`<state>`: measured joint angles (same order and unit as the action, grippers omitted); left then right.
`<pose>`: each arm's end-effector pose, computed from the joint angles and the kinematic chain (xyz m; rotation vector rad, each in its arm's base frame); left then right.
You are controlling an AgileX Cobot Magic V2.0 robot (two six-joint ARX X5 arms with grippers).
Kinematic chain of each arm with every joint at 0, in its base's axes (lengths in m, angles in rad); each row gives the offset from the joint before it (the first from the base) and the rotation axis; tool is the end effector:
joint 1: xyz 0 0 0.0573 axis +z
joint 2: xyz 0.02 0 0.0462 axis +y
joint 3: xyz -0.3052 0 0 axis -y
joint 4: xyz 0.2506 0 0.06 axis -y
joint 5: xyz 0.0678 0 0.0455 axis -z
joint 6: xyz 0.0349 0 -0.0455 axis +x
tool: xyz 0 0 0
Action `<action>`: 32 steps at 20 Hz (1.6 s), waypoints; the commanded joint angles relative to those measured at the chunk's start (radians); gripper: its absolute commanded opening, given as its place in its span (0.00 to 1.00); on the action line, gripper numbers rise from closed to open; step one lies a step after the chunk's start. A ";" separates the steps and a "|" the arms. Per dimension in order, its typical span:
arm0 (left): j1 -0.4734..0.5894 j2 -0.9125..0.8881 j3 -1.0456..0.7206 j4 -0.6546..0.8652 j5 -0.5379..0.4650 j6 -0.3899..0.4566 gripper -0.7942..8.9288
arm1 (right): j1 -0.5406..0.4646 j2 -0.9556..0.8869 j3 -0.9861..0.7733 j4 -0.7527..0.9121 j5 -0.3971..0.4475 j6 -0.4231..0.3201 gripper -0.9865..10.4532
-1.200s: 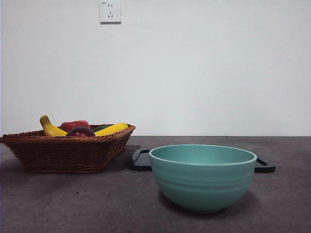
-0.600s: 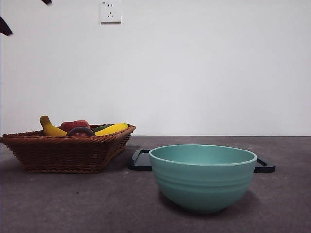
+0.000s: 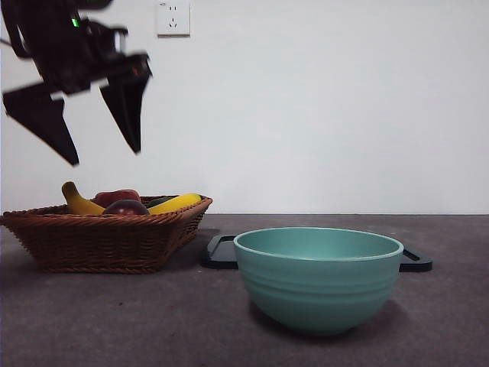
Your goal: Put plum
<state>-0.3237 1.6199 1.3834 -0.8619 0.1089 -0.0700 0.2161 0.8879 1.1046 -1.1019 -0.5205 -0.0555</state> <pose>0.3205 -0.1115 0.3167 0.0567 1.1122 -0.3490 0.1148 0.0430 0.3768 0.0876 0.8741 0.7112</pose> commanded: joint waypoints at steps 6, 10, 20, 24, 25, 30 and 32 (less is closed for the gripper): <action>-0.011 0.154 0.022 0.120 -0.006 -0.030 0.56 | 0.005 0.007 0.022 0.009 0.001 -0.004 0.44; -0.022 0.197 0.022 0.158 -0.009 -0.051 0.56 | 0.005 0.007 0.022 0.009 0.000 -0.004 0.44; -0.042 0.264 0.022 0.186 -0.019 -0.056 0.54 | 0.005 0.007 0.022 0.009 0.000 -0.005 0.44; -0.043 0.265 0.022 0.183 -0.039 -0.055 0.46 | 0.005 0.007 0.022 0.009 0.000 -0.005 0.44; -0.043 0.264 0.022 0.179 -0.039 -0.055 0.46 | 0.005 0.007 0.022 0.009 0.000 -0.005 0.44; -0.043 0.265 0.022 0.166 -0.040 -0.055 0.35 | 0.005 0.007 0.022 0.009 0.000 -0.005 0.44; -0.043 0.265 0.022 0.167 -0.039 -0.055 0.35 | 0.005 0.007 0.022 0.009 0.000 -0.005 0.44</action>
<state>-0.3626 1.8641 1.3849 -0.6926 0.0727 -0.1215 0.2161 0.8879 1.1046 -1.1015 -0.5205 -0.0555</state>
